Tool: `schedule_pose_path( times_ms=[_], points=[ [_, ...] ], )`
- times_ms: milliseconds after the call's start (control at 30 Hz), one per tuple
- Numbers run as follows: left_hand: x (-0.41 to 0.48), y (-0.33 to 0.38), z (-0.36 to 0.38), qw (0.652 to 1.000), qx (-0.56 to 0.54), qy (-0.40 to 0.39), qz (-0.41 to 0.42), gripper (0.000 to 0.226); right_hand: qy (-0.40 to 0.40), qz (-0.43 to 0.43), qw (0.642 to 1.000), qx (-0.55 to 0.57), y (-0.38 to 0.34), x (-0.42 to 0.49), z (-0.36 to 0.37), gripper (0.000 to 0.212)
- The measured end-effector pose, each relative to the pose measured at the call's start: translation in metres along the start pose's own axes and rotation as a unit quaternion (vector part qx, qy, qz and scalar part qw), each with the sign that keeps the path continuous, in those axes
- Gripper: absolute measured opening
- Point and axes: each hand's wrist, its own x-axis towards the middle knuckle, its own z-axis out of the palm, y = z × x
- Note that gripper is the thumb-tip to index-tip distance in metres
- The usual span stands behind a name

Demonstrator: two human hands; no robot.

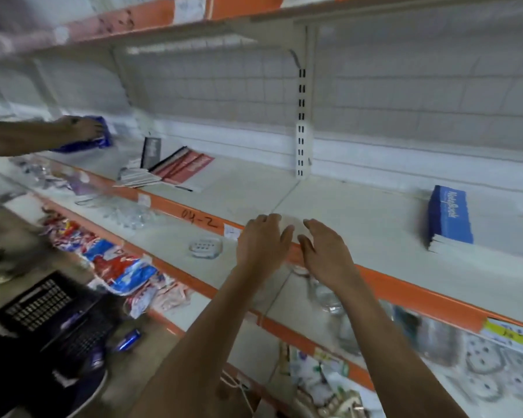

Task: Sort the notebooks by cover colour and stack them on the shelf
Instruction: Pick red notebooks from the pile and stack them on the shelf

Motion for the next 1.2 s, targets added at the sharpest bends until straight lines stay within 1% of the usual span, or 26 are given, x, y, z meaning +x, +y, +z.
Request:
schedule_pose_path(
  times_ms=[167, 367, 533, 733, 833, 933, 1033, 1200],
  points=[
    [0.017, -0.058, -0.016, 1.0, -0.002, 0.018, -0.022, 0.047, -0.014, -0.013, 1.0, -0.008, -0.038, 0.034, 0.039, 0.045],
    [0.062, -0.121, -0.025, 0.998, 0.004, 0.042, -0.038, 0.046, 0.0, -0.008, 1.0, 0.021, -0.081, 0.1, 0.091, 0.041],
    [0.129, -0.18, -0.028, 0.998, 0.022, 0.024, -0.061, 0.049, -0.004, 0.007, 0.999, 0.046, -0.112, 0.168, 0.133, 0.043],
    [0.194, -0.232, -0.029, 0.997, 0.038, 0.007, -0.074, 0.045, -0.034, 0.02, 0.999, 0.022, -0.139, 0.239, 0.168, 0.039],
    [0.219, -0.256, -0.028, 0.996, 0.049, 0.005, -0.08, 0.043, -0.049, 0.021, 0.999, 0.008, -0.147, 0.264, 0.186, 0.042],
    [0.244, -0.274, -0.029, 0.995, 0.058, 0.0, -0.079, 0.045, -0.064, 0.042, 0.997, -0.009, -0.154, 0.286, 0.199, 0.045],
    [0.267, -0.296, -0.028, 0.995, 0.065, 0.009, -0.078, 0.046, -0.057, 0.076, 0.995, -0.022, -0.161, 0.303, 0.21, 0.048],
    [0.3, -0.327, -0.027, 0.993, 0.089, -0.014, -0.071, 0.043, -0.031, 0.178, 0.982, -0.058, -0.176, 0.331, 0.231, 0.052]
  ],
)
